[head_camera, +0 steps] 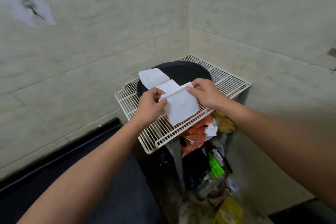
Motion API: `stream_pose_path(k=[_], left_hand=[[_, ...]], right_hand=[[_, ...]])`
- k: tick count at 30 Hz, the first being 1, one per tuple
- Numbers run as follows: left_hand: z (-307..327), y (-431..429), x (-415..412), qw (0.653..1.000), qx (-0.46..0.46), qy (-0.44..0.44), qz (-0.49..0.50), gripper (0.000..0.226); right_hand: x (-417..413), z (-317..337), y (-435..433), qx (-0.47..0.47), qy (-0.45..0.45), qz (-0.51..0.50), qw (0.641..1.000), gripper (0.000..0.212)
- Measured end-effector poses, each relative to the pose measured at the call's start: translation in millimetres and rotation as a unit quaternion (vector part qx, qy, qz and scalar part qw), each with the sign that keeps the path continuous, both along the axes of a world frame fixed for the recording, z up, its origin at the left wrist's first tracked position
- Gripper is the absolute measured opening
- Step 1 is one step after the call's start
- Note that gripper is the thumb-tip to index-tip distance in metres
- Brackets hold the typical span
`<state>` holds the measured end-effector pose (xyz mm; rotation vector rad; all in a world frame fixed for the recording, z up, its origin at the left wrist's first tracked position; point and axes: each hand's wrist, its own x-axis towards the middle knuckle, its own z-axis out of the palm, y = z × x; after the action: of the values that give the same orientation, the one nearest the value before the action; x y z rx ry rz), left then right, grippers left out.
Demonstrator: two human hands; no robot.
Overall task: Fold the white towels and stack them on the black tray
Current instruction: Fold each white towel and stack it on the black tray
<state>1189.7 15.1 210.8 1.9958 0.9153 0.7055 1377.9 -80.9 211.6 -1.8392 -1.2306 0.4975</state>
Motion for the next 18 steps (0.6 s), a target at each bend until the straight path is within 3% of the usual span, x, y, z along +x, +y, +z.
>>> stream_pose_path(k=[5,12,18], left_hand=[[-11.1,36.0,19.1,0.992,-0.099,-0.047,0.064,0.007],[-17.6,104.9,53.2,0.958,-0.216,-0.089,0.166,0.009],[-34.7,139.5,65.0,0.95,-0.242,-0.068,0.186,0.017]], right_hand=[[20.8,-11.0,59.7,-0.034,0.023,0.007,0.999,0.018],[45.1,-22.8,152.0,-0.072,-0.016,-0.005,0.997,0.018],[56.2,-47.3,185.6,-0.152,-0.049,0.015,0.987,0.018]])
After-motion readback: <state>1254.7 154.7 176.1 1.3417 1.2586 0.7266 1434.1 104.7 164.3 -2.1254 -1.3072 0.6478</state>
